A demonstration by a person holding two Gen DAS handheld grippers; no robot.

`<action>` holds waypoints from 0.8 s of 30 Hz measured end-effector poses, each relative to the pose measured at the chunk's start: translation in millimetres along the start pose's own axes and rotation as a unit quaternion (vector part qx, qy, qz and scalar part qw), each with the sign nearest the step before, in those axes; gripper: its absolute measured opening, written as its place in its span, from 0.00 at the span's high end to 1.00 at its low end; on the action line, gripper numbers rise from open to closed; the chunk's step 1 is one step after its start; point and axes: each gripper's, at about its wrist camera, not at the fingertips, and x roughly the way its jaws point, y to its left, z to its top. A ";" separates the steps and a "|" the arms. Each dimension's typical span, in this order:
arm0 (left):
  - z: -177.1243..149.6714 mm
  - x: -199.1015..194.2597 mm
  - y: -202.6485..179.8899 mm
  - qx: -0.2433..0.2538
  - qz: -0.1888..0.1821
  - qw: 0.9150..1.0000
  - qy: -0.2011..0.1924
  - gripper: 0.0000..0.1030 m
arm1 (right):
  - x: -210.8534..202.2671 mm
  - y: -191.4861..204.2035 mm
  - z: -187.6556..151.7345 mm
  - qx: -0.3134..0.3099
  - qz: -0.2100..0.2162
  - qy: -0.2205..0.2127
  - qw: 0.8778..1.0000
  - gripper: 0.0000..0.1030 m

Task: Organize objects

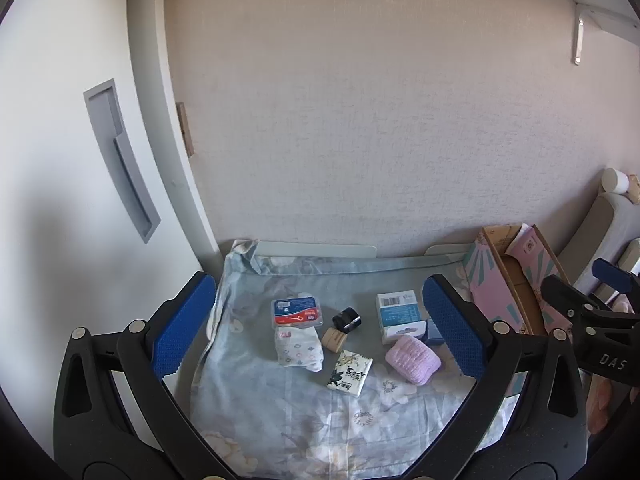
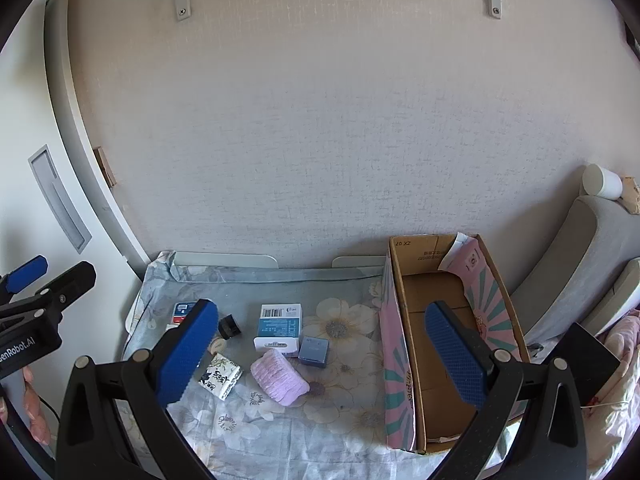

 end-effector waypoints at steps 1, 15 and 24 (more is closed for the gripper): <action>0.9 -0.1 -0.7 -0.002 0.003 1.000 0.000 0.00 | -0.3 -0.2 -0.4 0.001 0.000 -0.002 1.000 0.01; 5.0 8.2 3.4 0.012 -0.017 1.000 0.004 0.00 | -1.3 -2.5 -1.5 0.005 0.003 -0.006 1.000 0.01; 4.1 6.2 9.7 0.002 -0.007 1.000 -0.010 0.00 | -0.1 -1.9 -0.4 0.005 0.007 -0.007 1.000 0.01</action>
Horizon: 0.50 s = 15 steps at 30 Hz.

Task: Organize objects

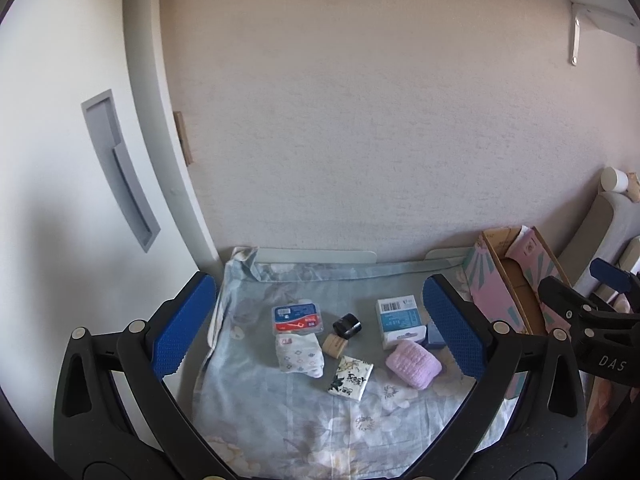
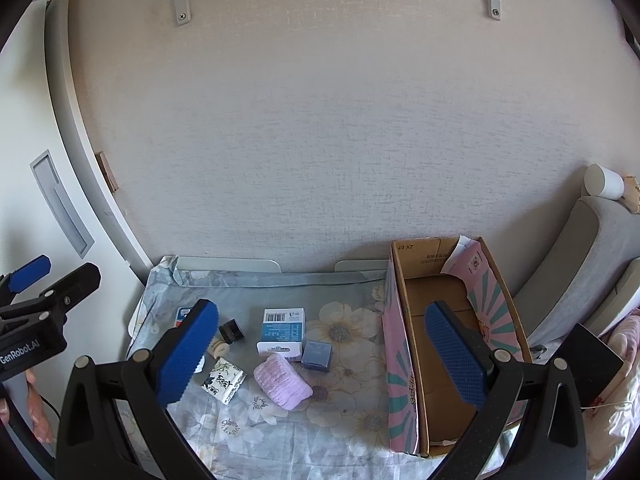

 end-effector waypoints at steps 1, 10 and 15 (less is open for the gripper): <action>0.2 -0.5 0.2 -0.002 0.001 1.000 -0.001 0.00 | -0.1 0.9 0.0 0.000 0.000 0.000 1.000 0.01; -1.3 -0.8 2.7 -0.002 -0.005 1.000 0.001 0.00 | 0.1 2.3 1.0 -0.001 -0.001 0.001 1.000 0.01; -1.2 -1.4 4.3 -0.006 -0.008 1.000 0.000 0.00 | 0.0 2.4 0.6 -0.001 -0.001 0.000 1.000 0.01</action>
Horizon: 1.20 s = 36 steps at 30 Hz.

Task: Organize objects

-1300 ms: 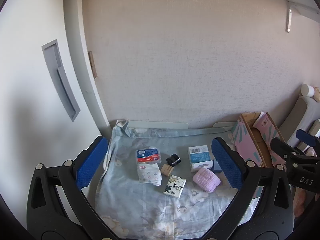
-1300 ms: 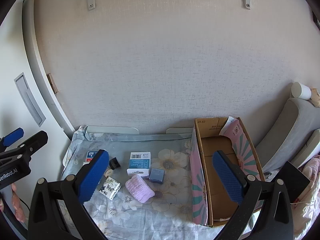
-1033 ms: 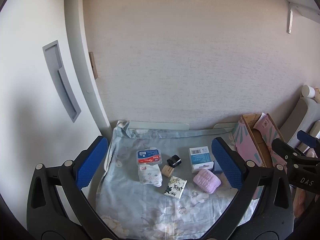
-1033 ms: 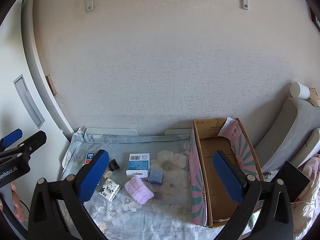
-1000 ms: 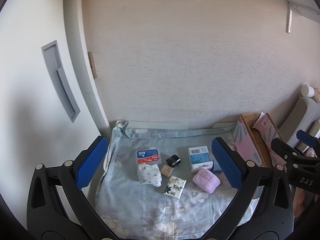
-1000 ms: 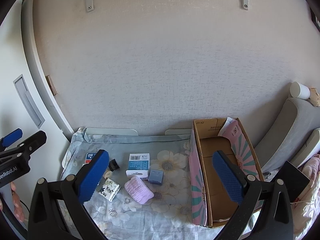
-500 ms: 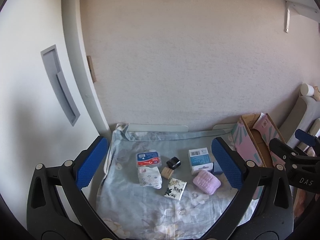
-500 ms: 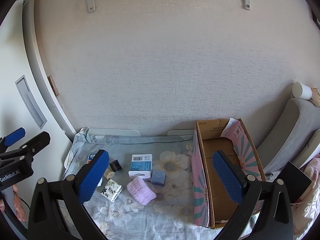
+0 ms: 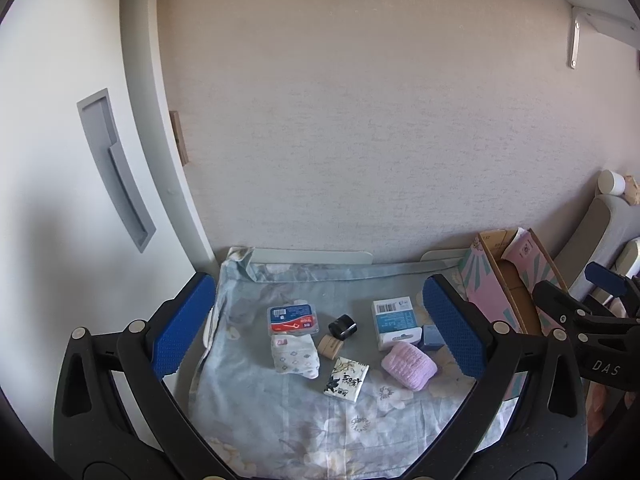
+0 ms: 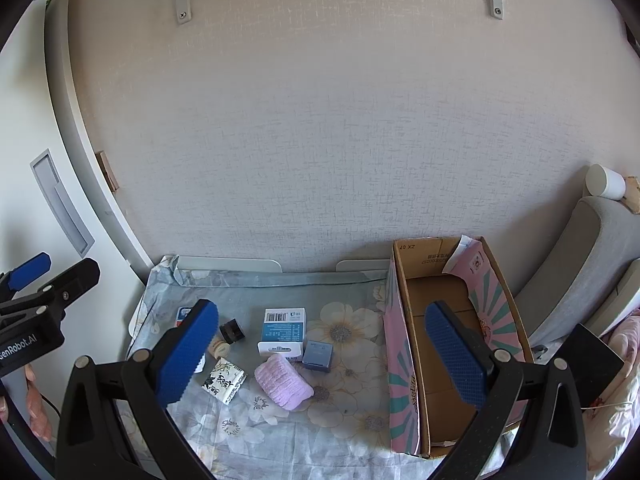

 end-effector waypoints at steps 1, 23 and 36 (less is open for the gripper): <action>-0.1 -0.6 1.8 -0.001 -0.001 1.000 -0.001 0.00 | 0.0 0.1 0.1 0.000 0.000 0.000 1.000 0.01; 7.3 0.8 12.0 -0.014 0.003 1.000 0.005 0.00 | -1.7 -3.3 1.4 0.011 0.003 -0.007 1.000 0.01; 11.4 1.7 7.8 -0.008 -0.002 1.000 0.010 0.00 | -7.3 -2.4 3.0 0.009 0.005 -0.017 1.000 0.01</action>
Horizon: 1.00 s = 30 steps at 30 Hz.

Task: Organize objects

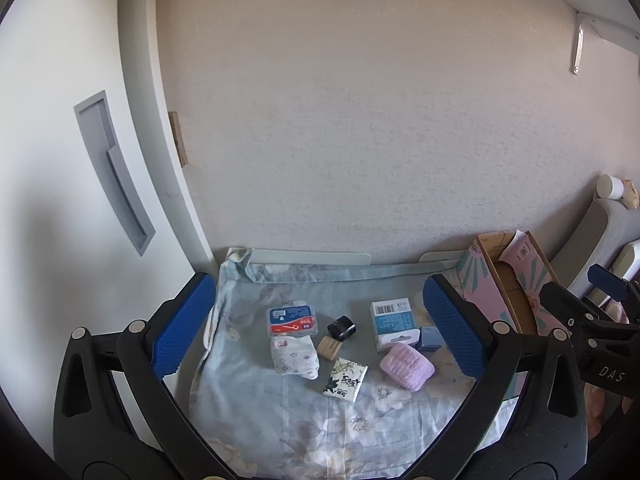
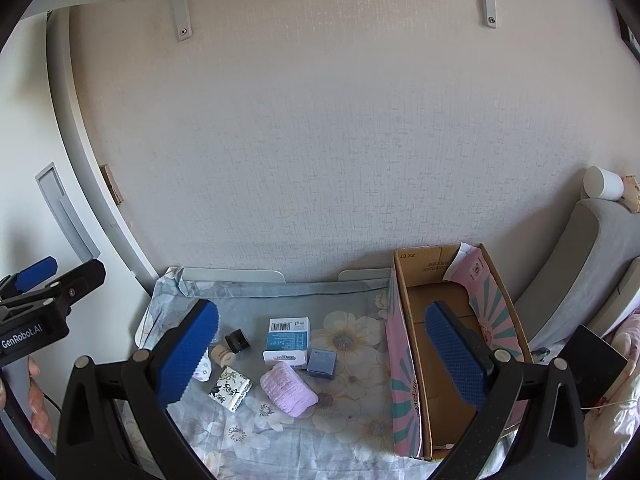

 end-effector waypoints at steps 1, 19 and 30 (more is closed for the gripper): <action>0.2 0.2 0.4 0.000 -0.001 1.000 0.001 0.00 | -0.1 0.2 0.3 -0.001 0.000 0.000 1.000 0.01; 1.8 10.4 4.7 -0.007 0.004 1.000 0.013 0.00 | 3.3 3.1 1.1 -0.004 0.006 -0.002 1.000 0.01; 5.8 24.7 38.4 -0.049 0.000 0.998 0.047 0.00 | 12.5 4.6 0.9 -0.008 0.020 0.012 1.000 0.01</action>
